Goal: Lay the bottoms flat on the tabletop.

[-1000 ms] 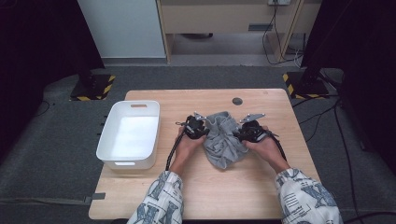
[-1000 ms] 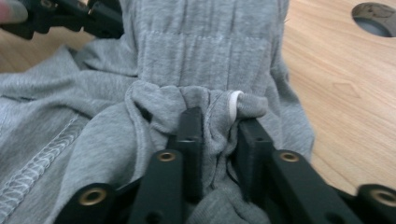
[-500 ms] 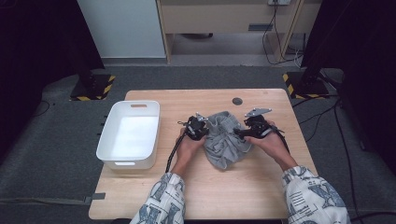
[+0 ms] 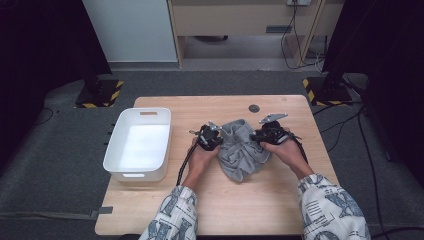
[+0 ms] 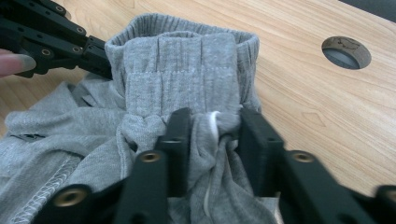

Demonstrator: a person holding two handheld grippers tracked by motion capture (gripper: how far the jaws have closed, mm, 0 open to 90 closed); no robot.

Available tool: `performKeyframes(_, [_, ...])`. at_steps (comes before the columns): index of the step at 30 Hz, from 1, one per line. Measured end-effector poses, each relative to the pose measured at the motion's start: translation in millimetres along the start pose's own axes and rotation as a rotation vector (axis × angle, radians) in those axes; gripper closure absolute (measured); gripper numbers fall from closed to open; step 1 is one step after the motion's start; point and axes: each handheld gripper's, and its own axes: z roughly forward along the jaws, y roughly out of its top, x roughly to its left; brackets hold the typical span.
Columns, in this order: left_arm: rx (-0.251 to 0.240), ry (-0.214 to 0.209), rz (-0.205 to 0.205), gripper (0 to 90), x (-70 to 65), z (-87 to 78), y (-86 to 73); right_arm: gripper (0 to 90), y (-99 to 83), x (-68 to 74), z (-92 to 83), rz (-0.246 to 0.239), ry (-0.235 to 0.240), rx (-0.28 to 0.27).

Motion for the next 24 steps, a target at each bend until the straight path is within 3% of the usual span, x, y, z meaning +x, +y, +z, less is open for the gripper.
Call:
performKeyframes(6, [-0.007, -0.002, -0.010, 86.4, 2.0, -3.1, -3.1, 80.4, 0.7, -2.0, -6.1, -0.008, -0.018, -0.007])
performKeyframes(13, [-0.012, 0.007, 0.003, 86.6, 3.7, -11.1, -3.4, 81.5, 1.0, -11.1, -21.5, 0.011, -0.043, -0.044])
performKeyframes(24, [0.006, 0.008, 0.008, 86.4, 5.8, -15.4, -7.2, 81.5, -10.6, -26.4, -30.0, 0.021, -0.096, -0.014])
